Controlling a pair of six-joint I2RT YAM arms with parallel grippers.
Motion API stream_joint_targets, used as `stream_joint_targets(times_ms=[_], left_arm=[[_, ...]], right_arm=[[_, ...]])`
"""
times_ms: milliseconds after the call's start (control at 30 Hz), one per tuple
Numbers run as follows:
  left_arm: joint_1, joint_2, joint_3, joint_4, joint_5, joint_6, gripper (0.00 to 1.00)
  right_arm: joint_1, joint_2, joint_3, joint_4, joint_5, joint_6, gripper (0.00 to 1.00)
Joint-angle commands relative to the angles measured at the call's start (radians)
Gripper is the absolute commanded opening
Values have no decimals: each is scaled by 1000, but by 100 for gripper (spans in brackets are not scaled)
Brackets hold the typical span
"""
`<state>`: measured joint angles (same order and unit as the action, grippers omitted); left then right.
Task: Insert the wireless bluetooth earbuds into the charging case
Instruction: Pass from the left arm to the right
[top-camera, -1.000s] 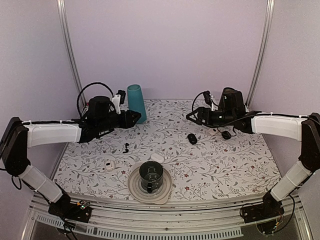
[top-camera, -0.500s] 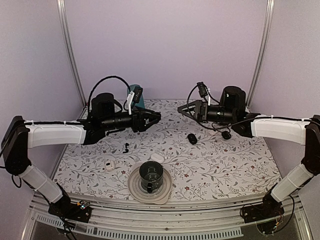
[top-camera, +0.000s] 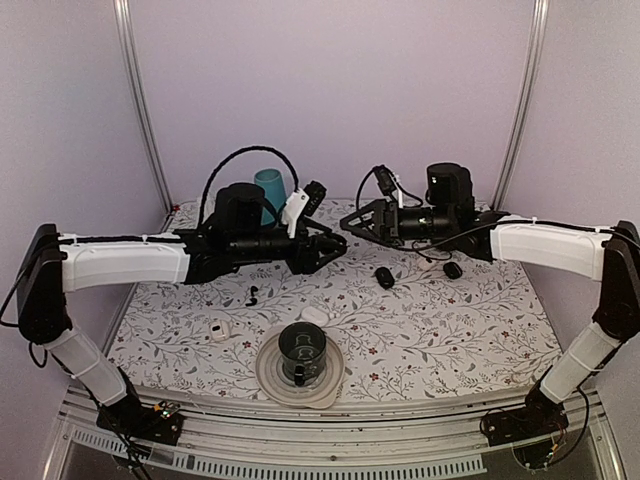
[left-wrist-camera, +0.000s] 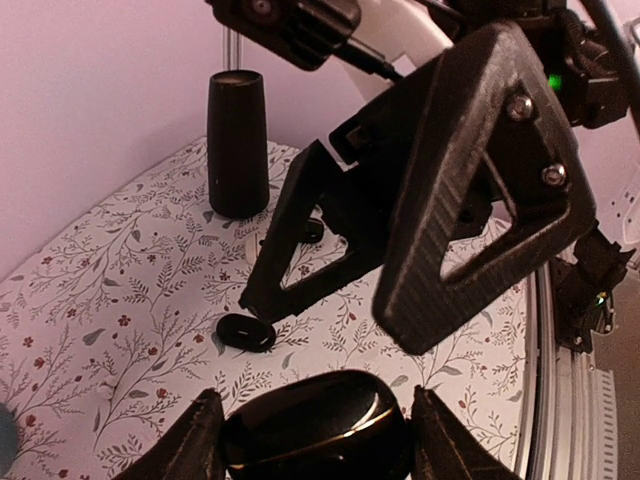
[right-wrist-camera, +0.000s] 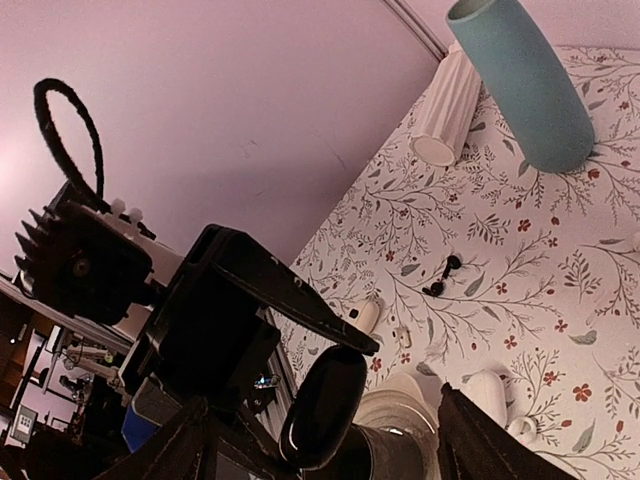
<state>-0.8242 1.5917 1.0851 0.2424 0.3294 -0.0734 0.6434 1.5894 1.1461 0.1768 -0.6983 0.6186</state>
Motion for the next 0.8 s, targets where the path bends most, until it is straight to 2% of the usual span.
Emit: stream_joint_targets(times_ms=[0, 233, 667, 767], left_arm=[[-38, 25, 42, -71, -94, 83, 19], [-67, 39, 58, -99, -146, 119, 19], [-90, 56, 78, -110, -191, 147, 19], [-91, 59, 78, -109, -198, 148, 19]], right_arm=[[25, 37, 55, -142, -18, -50, 73], [36, 64, 87, -206, -20, -69, 61], [57, 101, 111, -246, -50, -72, 45], [58, 100, 109, -248, -49, -72, 37]])
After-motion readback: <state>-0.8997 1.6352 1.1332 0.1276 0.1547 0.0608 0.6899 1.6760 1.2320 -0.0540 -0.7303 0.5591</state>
